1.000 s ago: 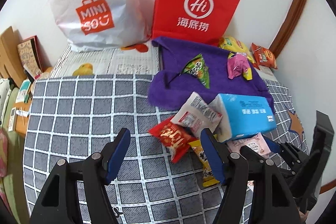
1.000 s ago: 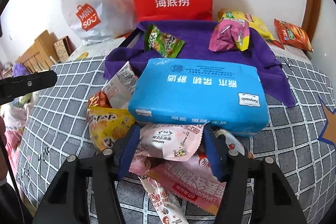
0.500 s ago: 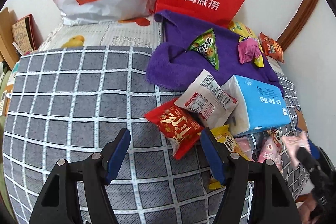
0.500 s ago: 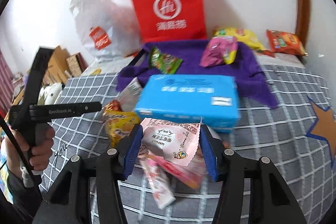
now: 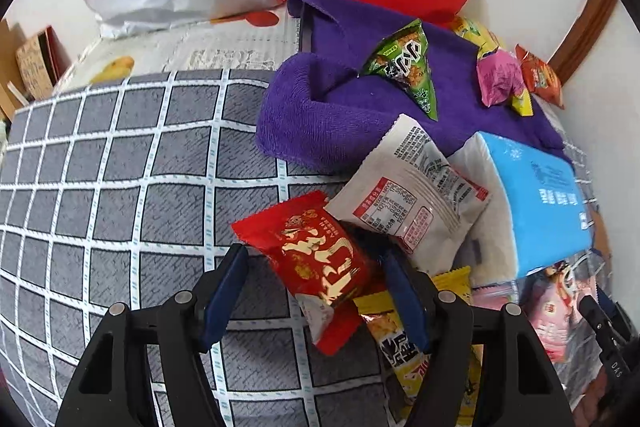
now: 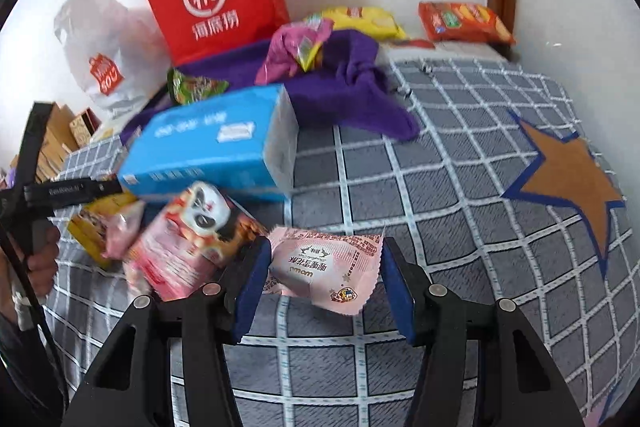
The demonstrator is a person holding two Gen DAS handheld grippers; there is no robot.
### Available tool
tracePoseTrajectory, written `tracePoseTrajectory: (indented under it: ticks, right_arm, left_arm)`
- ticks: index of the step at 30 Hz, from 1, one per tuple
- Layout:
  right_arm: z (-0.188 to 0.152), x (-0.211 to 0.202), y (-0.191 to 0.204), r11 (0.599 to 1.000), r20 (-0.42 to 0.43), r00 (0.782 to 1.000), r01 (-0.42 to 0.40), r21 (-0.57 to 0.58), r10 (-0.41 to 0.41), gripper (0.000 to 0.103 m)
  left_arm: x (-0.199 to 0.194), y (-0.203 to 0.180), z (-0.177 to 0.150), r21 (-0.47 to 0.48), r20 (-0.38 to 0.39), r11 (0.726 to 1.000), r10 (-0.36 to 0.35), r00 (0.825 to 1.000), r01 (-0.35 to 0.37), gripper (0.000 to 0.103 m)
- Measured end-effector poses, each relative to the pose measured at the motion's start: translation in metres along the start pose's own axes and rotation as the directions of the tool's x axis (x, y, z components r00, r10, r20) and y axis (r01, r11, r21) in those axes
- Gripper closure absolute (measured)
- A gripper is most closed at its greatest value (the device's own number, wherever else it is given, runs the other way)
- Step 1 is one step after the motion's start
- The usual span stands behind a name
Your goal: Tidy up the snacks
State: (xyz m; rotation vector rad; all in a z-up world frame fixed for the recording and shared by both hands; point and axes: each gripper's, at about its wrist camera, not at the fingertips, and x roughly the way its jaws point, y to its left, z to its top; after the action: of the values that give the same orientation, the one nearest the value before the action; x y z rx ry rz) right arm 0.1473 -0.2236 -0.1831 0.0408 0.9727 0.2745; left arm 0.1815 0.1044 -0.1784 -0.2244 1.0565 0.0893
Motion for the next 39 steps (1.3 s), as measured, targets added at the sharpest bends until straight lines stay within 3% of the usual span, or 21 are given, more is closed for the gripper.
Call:
tracePoseTrajectory:
  ticks: [2,4,6,12,26,30,31,32,35,39]
  right_arm:
    - [-0.001,0.004,-0.003,1.000,-0.012,1.000,0.010,-0.003,-0.010,0.047]
    - [-0.003,0.003,-0.009,1.000,-0.014,1.000,0.013,0.016,-0.013,0.044]
    - [-0.004,-0.001,-0.014,0.999,-0.003,1.000,0.020,0.049,-0.020,0.036]
    - [-0.007,-0.005,-0.012,0.993,-0.014,0.998,-0.066,0.102,0.068,0.029]
    - [0.004,0.032,0.014,0.998,-0.036,0.999,0.038,0.039,-0.037,0.021]
    - [0.003,0.034,0.019,0.996,-0.020,0.996,0.085,-0.018,-0.086,0.026]
    - [0.002,0.034,0.020,0.996,-0.016,0.996,0.089,-0.029,-0.090,0.026]
    - [0.001,0.033,0.019,0.995,-0.014,0.996,0.091,-0.033,-0.091,0.028]
    - [0.000,0.027,0.014,0.997,-0.017,0.997,0.081,-0.015,-0.081,0.044]
    - [-0.001,0.020,0.008,0.999,-0.027,0.998,0.050,0.011,-0.049,0.048]
  left_arm:
    - [-0.001,-0.001,-0.001,0.026,0.004,0.999,0.021,1.000,-0.021,0.050]
    - [-0.004,0.002,-0.005,0.041,0.000,0.998,0.043,0.999,-0.043,0.052]
    - [-0.007,0.008,-0.007,0.031,-0.001,0.998,0.054,0.999,-0.054,0.052]
    - [-0.008,0.017,-0.010,0.025,0.010,0.997,0.079,0.997,-0.079,0.049]
    - [-0.005,0.018,-0.006,0.022,0.012,0.998,0.063,0.998,-0.064,0.038]
    - [-0.005,0.021,-0.006,0.014,0.036,0.998,0.060,0.998,-0.061,0.042]
    - [-0.006,0.021,-0.007,0.016,0.041,0.997,0.071,0.997,-0.072,0.053]
    - [-0.007,0.021,-0.007,0.022,0.044,0.996,0.082,0.996,-0.083,0.056]
    - [-0.011,0.023,-0.009,0.029,0.042,0.998,0.058,0.997,-0.059,0.060]
    - [-0.020,0.025,-0.013,0.030,0.044,0.998,0.046,0.998,-0.047,0.065]
